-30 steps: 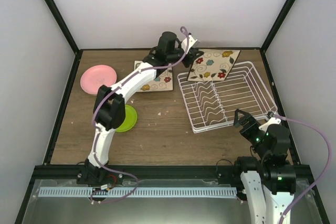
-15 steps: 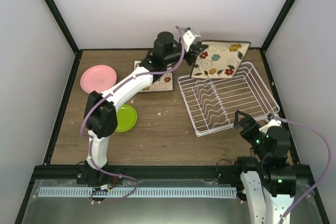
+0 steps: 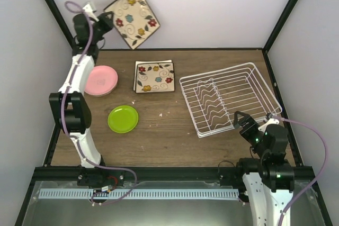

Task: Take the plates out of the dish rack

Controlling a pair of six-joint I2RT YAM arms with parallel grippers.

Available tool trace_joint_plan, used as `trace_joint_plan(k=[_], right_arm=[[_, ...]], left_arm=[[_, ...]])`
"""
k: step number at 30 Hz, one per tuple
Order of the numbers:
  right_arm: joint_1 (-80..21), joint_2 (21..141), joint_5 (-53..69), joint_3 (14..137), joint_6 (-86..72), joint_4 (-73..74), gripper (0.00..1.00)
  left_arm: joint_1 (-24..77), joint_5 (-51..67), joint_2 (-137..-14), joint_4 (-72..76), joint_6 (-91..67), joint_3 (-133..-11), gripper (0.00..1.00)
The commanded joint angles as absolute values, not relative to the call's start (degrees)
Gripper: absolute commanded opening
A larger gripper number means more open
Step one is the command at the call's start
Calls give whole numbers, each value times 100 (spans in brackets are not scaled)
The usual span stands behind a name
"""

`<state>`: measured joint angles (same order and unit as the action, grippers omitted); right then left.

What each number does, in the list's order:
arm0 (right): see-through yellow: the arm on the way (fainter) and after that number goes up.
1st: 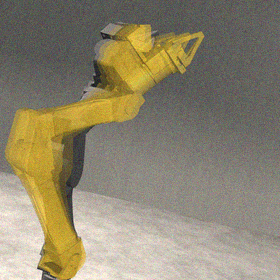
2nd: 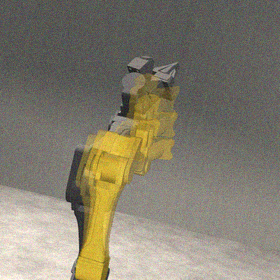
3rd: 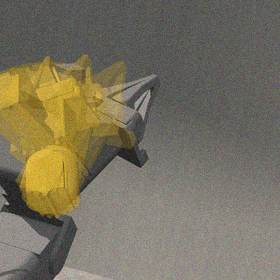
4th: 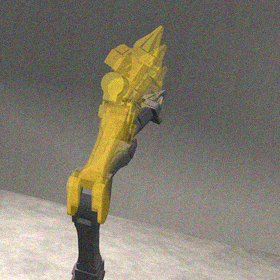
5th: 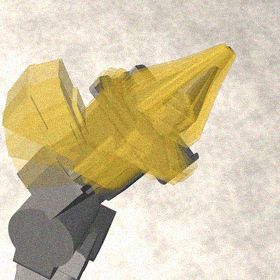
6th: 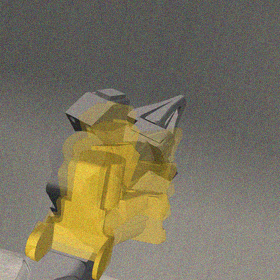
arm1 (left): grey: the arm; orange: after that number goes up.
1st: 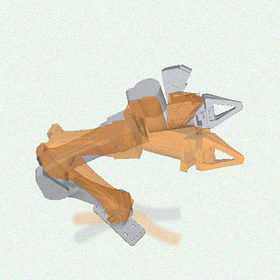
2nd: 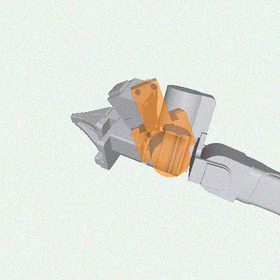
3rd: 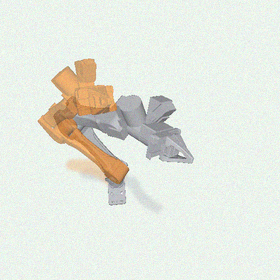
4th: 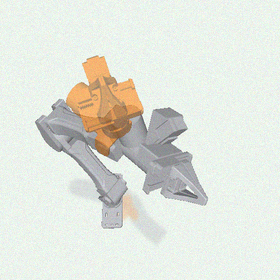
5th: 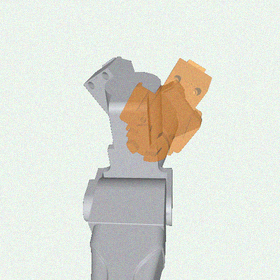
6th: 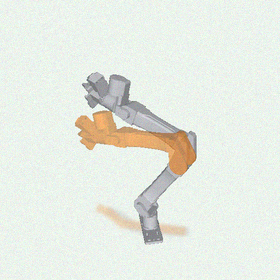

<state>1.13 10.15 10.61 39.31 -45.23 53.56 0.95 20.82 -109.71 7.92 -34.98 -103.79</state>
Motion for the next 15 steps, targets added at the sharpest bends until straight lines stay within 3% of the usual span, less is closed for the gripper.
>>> trace_joint_plan(k=[1,7,15], right_arm=[[68,1097,1195,3853,-4656,5003,100],[63,1044,1101,3881,-4687,5073,100],[67,957,1010,3881,-4732,5147,100]], left_arm=[[-183,2936,-10364,1830,-5250,-10096,4],[-617,3942,-10417,1305,-5369,-9754,4],[-677,5458,-11106,-394,-4535,-10212,4]])
